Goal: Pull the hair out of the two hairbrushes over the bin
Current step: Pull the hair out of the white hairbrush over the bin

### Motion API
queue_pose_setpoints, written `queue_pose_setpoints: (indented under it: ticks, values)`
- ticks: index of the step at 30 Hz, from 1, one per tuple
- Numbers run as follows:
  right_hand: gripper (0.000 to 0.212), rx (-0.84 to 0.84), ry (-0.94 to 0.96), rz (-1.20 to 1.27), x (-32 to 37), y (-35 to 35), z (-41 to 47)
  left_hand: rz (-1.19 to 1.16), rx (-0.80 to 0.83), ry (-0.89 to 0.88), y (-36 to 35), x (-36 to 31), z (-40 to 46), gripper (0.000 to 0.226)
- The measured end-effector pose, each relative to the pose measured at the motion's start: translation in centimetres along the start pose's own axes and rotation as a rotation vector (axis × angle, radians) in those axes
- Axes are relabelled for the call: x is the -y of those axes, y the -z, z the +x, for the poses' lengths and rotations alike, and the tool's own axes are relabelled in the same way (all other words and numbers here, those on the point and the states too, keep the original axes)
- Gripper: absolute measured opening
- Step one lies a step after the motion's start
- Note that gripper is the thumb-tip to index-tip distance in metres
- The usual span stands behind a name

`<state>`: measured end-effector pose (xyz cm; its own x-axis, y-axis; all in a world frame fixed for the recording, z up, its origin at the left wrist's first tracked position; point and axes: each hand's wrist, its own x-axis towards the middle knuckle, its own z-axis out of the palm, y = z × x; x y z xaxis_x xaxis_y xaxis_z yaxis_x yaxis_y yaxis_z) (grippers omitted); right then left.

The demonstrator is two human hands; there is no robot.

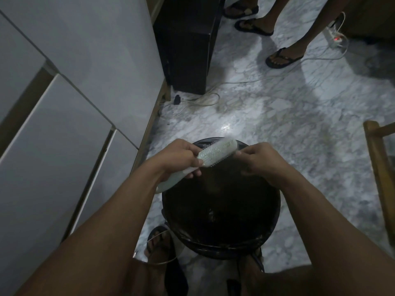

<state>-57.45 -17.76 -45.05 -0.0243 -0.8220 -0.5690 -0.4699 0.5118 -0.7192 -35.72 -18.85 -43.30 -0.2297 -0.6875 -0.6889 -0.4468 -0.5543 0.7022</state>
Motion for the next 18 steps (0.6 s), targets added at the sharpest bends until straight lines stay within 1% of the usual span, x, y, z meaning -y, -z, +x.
queue_pose_setpoints:
  ticks: [2, 4, 6, 7, 8, 10, 13, 14, 15, 16, 18]
  values:
    - [0.02, 0.02, 0.012, -0.078, 0.1, 0.2, -0.2, -0.072, -0.045, 0.023, 0.2, -0.2, 0.1, 0.018]
    - [0.021, 0.075, 0.002, -0.187, -0.1, 0.4, -0.4, -0.144, -0.076, 0.049, 0.4, -0.4, 0.1, 0.022]
    - [0.019, 0.135, -0.01, -0.285, 0.0, 0.3, -0.7, -0.195, -0.063, 0.063, 0.3, -0.6, -0.1, 0.025]
    - [0.014, 0.144, 0.004, -0.29, 0.1, 0.1, -0.9, -0.212, -0.045, 0.061, 0.1, -0.7, -0.2, 0.025]
    - [0.014, 0.153, 0.022, -0.25, 0.4, -0.2, -1.0, -0.229, -0.031, 0.058, -0.2, -0.9, -0.4, 0.024]
    - [0.022, 0.234, 0.023, -0.046, 1.0, -0.8, -1.2, -0.254, -0.028, 0.056, -0.8, -1.3, -0.7, 0.015]
    - [0.019, 0.388, -0.056, 0.22, 1.5, -1.7, -1.4, -0.256, -0.066, 0.053, -1.5, -1.6, -0.7, 0.017]
    - [0.017, 0.428, -0.092, 0.284, 1.4, -1.9, -1.4, -0.249, -0.081, 0.052, -1.7, -1.6, -0.6, 0.014]
    - [0.014, 0.455, -0.122, 0.325, 1.4, -2.0, -1.4, -0.24, -0.095, 0.047, -1.8, -1.7, -0.6, 0.01]
    - [0.014, 0.468, -0.14, 0.331, 1.5, -2.0, -1.4, -0.222, -0.107, 0.036, -1.8, -1.7, -0.5, 0.012]
    - [0.018, 0.474, -0.141, 0.276, 1.6, -1.8, -1.4, -0.194, -0.142, 0.012, -1.6, -1.7, -0.6, 0.012]
